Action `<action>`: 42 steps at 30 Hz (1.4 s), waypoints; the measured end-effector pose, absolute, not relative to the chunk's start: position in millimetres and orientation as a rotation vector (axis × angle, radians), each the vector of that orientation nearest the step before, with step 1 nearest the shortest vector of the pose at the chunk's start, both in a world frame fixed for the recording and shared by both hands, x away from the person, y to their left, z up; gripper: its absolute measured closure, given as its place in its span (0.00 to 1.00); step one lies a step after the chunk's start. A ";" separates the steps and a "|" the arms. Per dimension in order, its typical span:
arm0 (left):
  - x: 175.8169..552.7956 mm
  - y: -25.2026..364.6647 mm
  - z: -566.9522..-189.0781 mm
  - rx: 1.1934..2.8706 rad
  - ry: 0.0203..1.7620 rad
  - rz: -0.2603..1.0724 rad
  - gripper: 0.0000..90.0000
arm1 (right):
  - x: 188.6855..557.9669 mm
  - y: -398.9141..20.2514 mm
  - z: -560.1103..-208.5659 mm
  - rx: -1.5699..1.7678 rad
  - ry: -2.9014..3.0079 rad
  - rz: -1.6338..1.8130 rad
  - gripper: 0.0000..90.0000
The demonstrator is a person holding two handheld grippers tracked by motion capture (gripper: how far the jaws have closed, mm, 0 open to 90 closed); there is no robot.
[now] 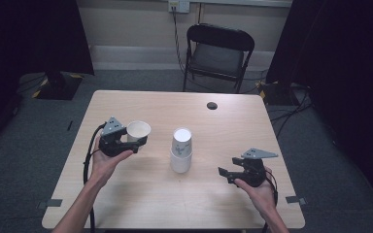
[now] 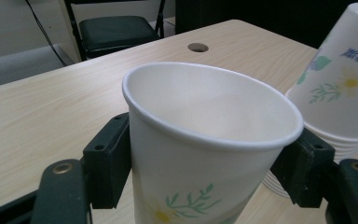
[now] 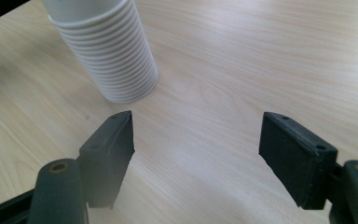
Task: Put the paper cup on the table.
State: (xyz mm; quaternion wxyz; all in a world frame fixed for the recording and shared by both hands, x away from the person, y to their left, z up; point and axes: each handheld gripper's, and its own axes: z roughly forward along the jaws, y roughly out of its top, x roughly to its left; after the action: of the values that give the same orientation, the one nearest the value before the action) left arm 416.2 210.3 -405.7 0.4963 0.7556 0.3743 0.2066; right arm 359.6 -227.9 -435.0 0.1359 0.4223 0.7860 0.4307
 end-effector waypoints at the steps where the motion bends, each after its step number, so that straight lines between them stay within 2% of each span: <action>1: 420.6 211.0 -409.1 1.829 0.918 0.500 0.32 | 360.0 -229.5 -437.1 1.228 2.277 1.238 0.28; 21: 451.4 208.7 -443.8 1.874 0.997 0.466 0.32 | 371.1 -244.1 -480.7 1.312 2.344 1.031 0.25; 32: 452.9 205.1 -469.7 1.884 1.035 0.442 0.31 | 374.7 -242.6 -485.3 1.298 2.348 0.992 0.25; 42: 443.5 211.8 -471.9 1.908 1.017 0.453 0.29 | 373.3 -240.6 -487.8 1.303 2.351 0.963 0.24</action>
State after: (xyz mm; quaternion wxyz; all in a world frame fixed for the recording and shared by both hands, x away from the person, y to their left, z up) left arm 443.5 211.8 -471.9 0.4495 0.7715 0.4113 0.1832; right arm 373.3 -240.6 -487.8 0.1428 0.4517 0.8150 0.3337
